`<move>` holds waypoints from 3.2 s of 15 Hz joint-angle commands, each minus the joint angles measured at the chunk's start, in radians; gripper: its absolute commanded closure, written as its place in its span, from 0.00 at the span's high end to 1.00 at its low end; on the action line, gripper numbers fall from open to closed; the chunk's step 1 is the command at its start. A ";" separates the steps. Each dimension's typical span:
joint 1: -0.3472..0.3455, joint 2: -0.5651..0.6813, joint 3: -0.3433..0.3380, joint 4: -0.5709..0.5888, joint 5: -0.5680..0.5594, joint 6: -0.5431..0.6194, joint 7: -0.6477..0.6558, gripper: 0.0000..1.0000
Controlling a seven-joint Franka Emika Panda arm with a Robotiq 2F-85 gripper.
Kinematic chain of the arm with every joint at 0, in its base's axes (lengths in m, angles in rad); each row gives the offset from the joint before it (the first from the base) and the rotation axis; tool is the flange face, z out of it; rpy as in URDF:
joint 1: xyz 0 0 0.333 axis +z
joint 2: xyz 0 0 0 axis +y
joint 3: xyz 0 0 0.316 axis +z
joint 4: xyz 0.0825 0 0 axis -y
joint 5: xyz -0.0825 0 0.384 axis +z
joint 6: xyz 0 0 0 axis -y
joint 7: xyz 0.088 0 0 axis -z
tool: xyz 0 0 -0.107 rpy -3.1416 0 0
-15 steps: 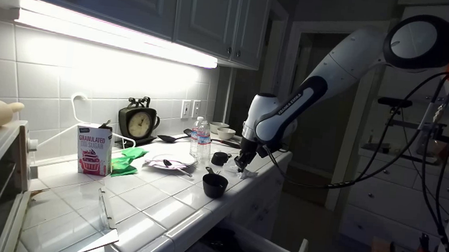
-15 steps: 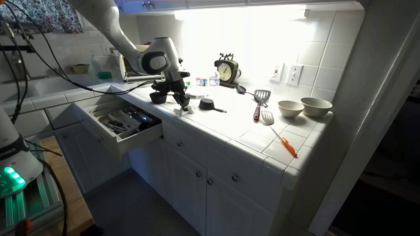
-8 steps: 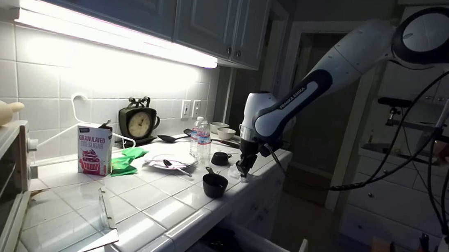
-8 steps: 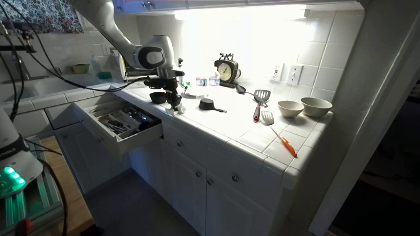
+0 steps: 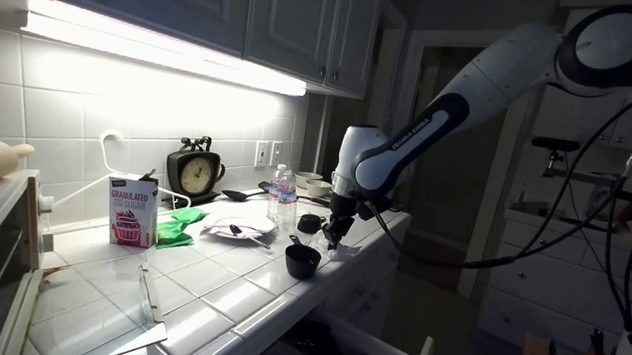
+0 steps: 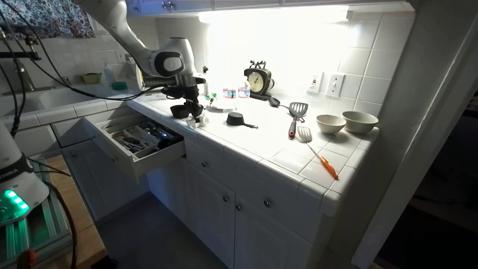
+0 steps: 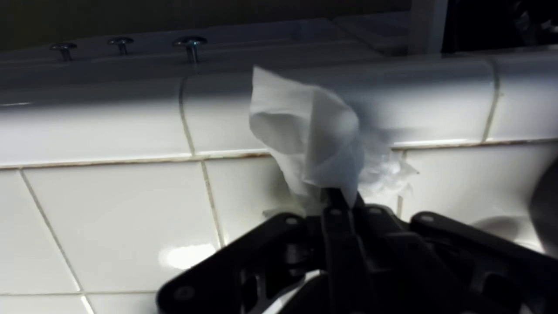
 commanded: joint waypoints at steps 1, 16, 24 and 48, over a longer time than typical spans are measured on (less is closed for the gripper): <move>0.017 0.012 -0.075 -0.019 -0.087 0.114 0.078 0.01; -0.013 -0.079 -0.028 -0.077 -0.095 -0.147 -0.062 0.01; -0.017 -0.083 0.072 -0.094 0.029 -0.139 -0.107 0.01; -0.153 0.064 -0.074 0.054 0.126 -0.052 0.010 0.01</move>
